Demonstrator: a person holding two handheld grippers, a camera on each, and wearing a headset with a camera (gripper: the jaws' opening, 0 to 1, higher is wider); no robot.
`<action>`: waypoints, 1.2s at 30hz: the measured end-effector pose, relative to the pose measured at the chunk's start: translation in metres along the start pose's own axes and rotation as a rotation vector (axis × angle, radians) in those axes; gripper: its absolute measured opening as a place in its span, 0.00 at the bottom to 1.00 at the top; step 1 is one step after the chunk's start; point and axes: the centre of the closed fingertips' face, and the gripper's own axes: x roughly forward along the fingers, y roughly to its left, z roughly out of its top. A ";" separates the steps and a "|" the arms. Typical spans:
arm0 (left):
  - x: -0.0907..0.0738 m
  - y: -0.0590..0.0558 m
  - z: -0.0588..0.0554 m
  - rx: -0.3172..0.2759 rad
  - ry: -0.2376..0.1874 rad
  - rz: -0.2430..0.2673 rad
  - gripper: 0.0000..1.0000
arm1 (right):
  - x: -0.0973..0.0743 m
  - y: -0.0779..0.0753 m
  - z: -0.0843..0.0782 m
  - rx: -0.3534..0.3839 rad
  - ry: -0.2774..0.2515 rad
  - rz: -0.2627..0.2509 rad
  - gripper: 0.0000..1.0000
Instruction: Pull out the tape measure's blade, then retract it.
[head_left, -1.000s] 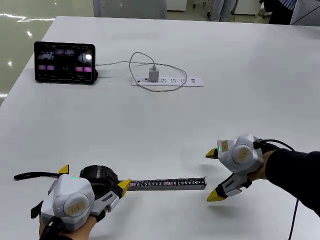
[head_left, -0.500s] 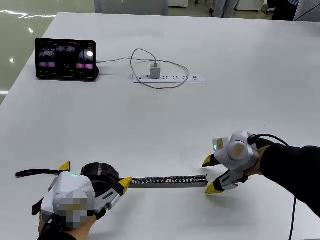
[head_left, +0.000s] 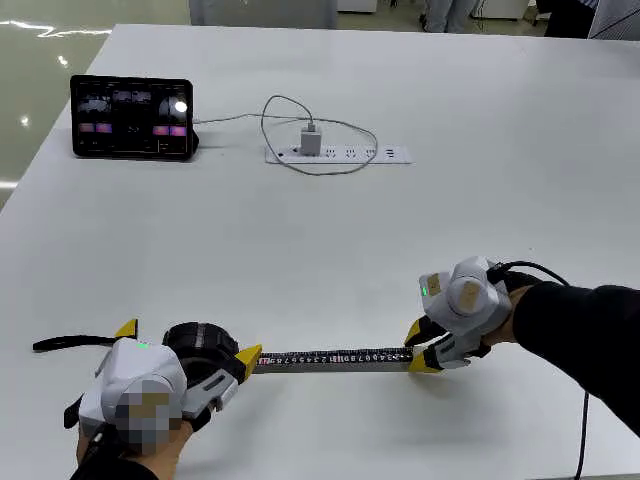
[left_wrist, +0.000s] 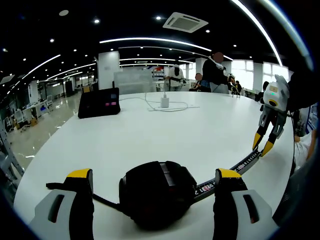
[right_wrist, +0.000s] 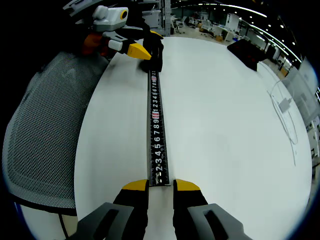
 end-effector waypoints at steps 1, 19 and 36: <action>0.000 -0.001 0.002 -0.017 -0.008 -0.003 0.99 | 0.000 0.000 0.000 -0.004 0.002 0.000 0.15; -0.002 0.005 0.003 -0.021 -0.005 0.028 0.90 | 0.005 0.002 0.002 -0.004 0.018 -0.024 0.11; 0.002 -0.003 -0.016 -0.061 0.104 0.009 0.61 | 0.006 0.001 0.002 0.026 0.064 -0.024 0.11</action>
